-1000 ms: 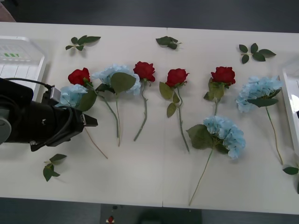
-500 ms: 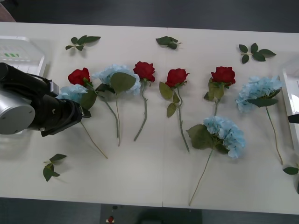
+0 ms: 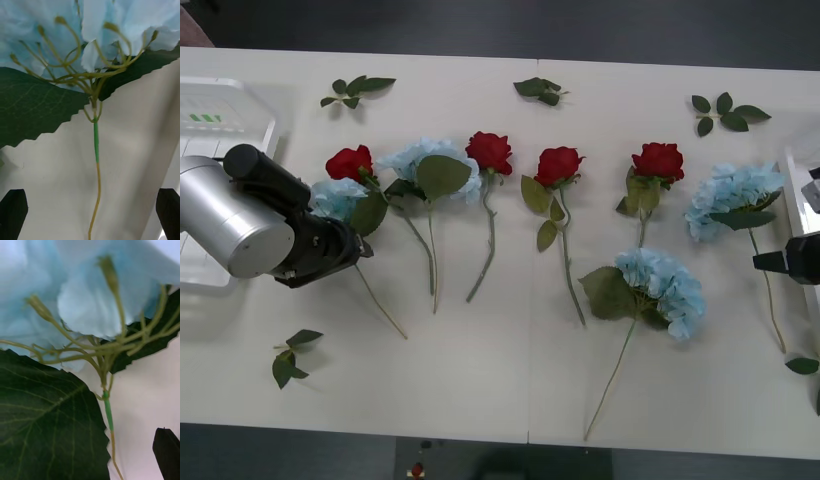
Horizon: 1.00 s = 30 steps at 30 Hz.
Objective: Put the red flowers into the right box and the blue flowers into the left box
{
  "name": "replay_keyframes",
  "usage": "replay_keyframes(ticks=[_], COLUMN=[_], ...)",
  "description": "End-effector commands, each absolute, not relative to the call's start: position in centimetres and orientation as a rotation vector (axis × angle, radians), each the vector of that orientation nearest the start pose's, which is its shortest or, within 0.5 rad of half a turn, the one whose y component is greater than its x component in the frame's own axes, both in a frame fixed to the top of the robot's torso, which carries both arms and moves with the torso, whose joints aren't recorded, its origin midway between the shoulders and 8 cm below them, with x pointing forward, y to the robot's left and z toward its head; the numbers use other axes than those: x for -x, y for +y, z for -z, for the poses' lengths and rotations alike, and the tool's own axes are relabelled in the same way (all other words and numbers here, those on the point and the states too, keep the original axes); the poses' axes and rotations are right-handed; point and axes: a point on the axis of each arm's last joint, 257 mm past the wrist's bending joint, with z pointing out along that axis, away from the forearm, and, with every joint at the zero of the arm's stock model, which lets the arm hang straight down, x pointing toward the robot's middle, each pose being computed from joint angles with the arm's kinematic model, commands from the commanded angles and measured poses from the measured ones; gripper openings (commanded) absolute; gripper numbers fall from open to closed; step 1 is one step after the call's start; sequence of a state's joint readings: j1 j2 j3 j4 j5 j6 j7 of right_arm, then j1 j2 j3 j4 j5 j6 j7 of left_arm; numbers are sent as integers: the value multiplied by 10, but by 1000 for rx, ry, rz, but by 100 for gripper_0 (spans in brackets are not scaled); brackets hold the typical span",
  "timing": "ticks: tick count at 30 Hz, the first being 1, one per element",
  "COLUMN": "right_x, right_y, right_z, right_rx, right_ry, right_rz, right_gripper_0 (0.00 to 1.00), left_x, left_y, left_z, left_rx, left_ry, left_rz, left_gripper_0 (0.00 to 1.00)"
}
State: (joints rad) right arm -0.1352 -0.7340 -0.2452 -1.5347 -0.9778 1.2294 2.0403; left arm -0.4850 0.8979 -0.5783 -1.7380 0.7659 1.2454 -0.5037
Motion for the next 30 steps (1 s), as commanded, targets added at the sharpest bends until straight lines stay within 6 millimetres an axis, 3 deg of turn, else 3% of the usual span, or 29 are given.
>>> replay_keyframes(ticks=[1, 6, 16, 20, 21, 23, 30], right_x=[-469, -473, -501, -506, -507, -509, -510], right_y=[-424, -414, -409, -407, -406, -404, -401], right_z=[274, 290, 306, 312, 314, 317, 320], right_rx=[374, 354, 348, 339, 335, 330, 330], right_ry=[2442, 2457, 2413, 2411, 2410, 2407, 2404], right_rz=[-85, -130, -103, -103, -107, -113, -114], right_gripper_0=[100, 100, 100, 100, 100, 100, 100], left_x=[-483, -492, -495, -495, -495, -495, -496], left_y=[263, 259, 262, 264, 264, 265, 274], left_z=[298, 303, 308, 308, 308, 309, 309], left_rx=[502, 517, 474, 473, 470, 470, 478], left_ry=[2628, 2619, 2617, 2616, 2615, 2616, 2612], left_rz=[147, 143, 86, 80, 78, 72, 54], left_gripper_0=[100, 100, 100, 29, 7, 0, 0])
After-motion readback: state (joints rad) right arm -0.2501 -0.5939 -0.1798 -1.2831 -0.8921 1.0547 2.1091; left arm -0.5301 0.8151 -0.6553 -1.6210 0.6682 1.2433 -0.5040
